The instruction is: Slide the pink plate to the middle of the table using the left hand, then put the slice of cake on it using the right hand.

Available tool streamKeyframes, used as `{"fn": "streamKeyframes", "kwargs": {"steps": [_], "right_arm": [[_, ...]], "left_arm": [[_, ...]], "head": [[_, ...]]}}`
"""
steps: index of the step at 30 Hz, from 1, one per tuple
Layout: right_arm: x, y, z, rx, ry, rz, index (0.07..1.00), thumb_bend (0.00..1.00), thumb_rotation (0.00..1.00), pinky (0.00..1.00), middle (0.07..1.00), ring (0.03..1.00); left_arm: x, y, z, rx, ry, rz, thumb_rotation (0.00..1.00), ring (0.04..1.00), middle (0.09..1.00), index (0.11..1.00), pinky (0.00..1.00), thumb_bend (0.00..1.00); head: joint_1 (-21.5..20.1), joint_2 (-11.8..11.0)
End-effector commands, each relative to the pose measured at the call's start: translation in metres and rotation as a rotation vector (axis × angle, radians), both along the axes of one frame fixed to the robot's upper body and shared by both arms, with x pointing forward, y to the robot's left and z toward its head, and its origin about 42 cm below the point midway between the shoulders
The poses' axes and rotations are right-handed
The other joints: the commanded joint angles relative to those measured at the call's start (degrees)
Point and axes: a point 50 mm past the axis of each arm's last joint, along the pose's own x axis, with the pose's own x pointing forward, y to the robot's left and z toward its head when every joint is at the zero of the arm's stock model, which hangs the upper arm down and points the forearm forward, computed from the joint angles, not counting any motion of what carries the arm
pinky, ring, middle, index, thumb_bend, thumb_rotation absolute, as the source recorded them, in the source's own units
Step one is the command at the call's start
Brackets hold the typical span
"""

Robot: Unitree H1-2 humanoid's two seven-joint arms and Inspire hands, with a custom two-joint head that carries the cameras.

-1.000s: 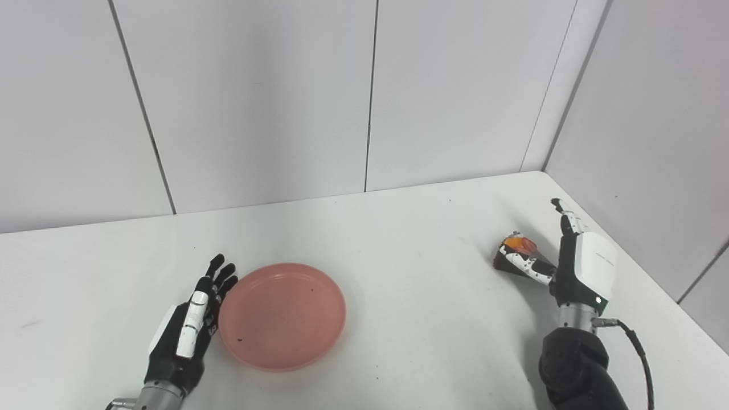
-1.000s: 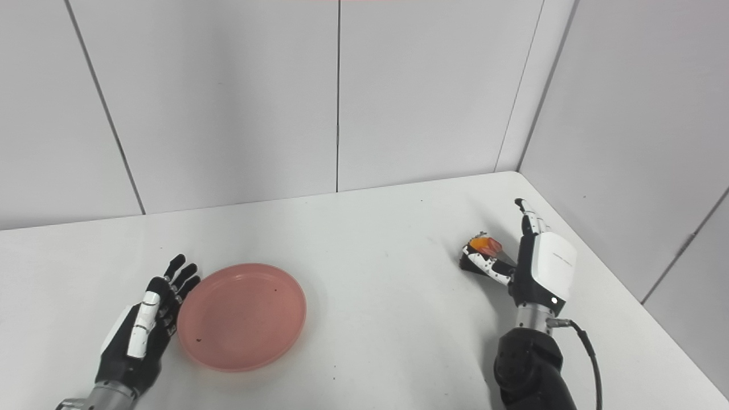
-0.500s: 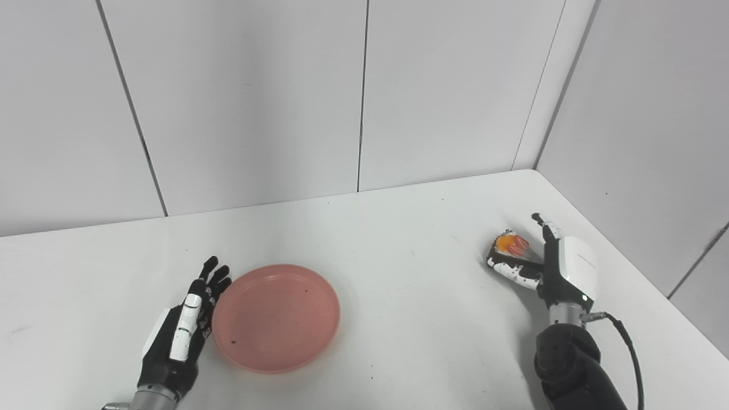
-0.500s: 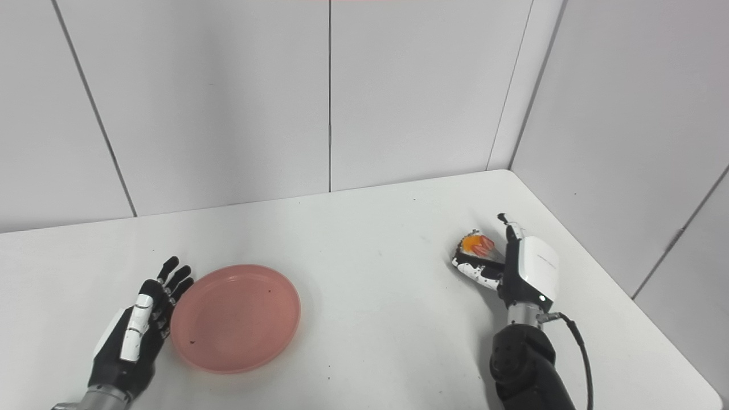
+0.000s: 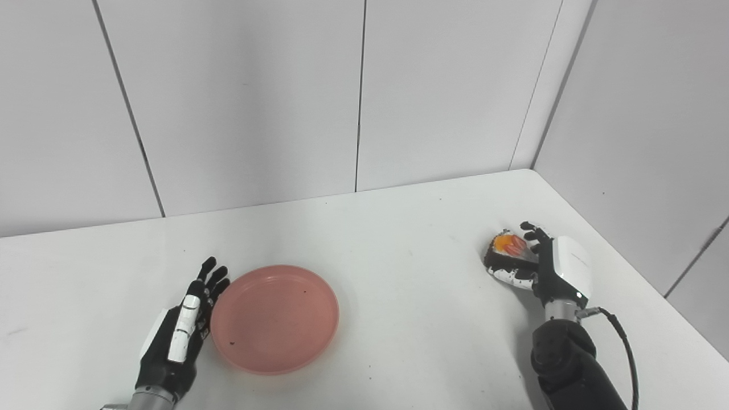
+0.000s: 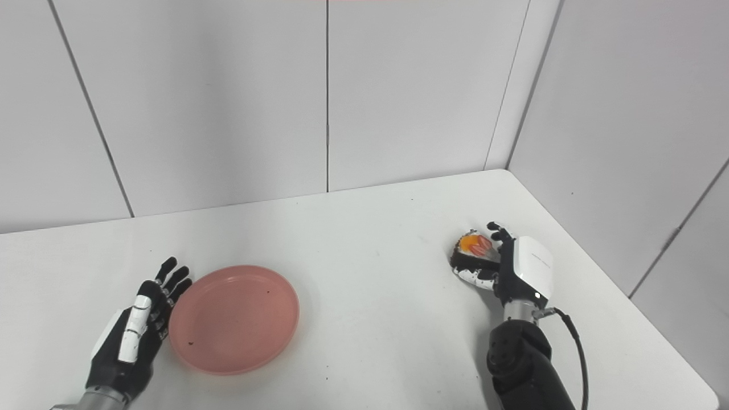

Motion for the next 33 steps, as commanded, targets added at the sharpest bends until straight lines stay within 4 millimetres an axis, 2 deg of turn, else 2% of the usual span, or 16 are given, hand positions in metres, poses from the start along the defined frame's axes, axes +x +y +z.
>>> {"fn": "streamKeyframes", "kwargs": {"steps": [1, 4, 13, 17, 20, 26, 30, 33], "right_arm": [[0.006, -0.004, 0.016, -0.03, -0.113, 0.007, 0.561, 0.57, 0.02, 0.4, 0.491, 0.476], [0.005, -0.004, 0.016, -0.023, -0.16, 0.008, 0.532, 0.52, 0.0, 0.29, 0.436, 0.361], [0.005, -0.001, 0.02, -0.038, -0.206, 0.015, 0.532, 0.52, 0.0, 0.25, 0.426, 0.319], [0.006, 0.006, 0.021, -0.051, -0.266, 0.071, 0.532, 0.52, 0.0, 0.28, 0.428, 0.343], [0.008, 0.016, 0.021, -0.053, -0.291, 0.135, 0.534, 0.52, 0.0, 0.31, 0.435, 0.367], [0.015, 0.053, 0.015, -0.068, -0.405, 0.305, 0.531, 0.52, 0.0, 0.3, 0.427, 0.364], [0.014, 0.081, 0.017, -0.072, -0.413, 0.379, 0.528, 0.52, 0.0, 0.33, 0.43, 0.374], [0.01, 0.1, 0.022, -0.08, -0.407, 0.417, 0.509, 0.52, 0.0, 0.27, 0.45, 0.337]], "left_arm": [[-0.007, 0.003, -0.012, 0.003, 0.023, 0.001, 1.0, 0.971, 0.975, 0.977, 0.96, 0.77], [-0.007, 0.003, -0.011, 0.0, 0.025, 0.001, 1.0, 0.973, 0.975, 0.977, 0.96, 0.76], [-0.008, 0.0, -0.011, -0.004, 0.023, 0.009, 0.99, 0.964, 0.968, 0.969, 0.95, 0.76], [-0.007, -0.003, -0.013, -0.006, 0.016, 0.003, 0.99, 0.963, 0.968, 0.97, 0.95, 0.75], [-0.006, -0.005, -0.016, -0.003, 0.014, -0.002, 1.0, 0.968, 0.973, 0.977, 0.96, 0.76], [-0.007, -0.012, -0.017, 0.001, 0.012, -0.017, 1.0, 0.981, 0.987, 0.988, 0.97, 0.74], [-0.007, -0.017, -0.02, 0.002, 0.008, -0.014, 1.0, 0.987, 0.99, 0.993, 0.98, 0.73], [-0.007, -0.02, -0.019, 0.003, 0.006, -0.009, 1.0, 0.983, 0.987, 0.99, 0.97, 0.72]], "head": [[0.01, 0.03], [0.18, 0.11], [0.84, 0.34], [1.78, -0.28], [2.15, -0.47], [3.69, -1.35], [4.67, -1.72], [5.36, -1.84]]}}
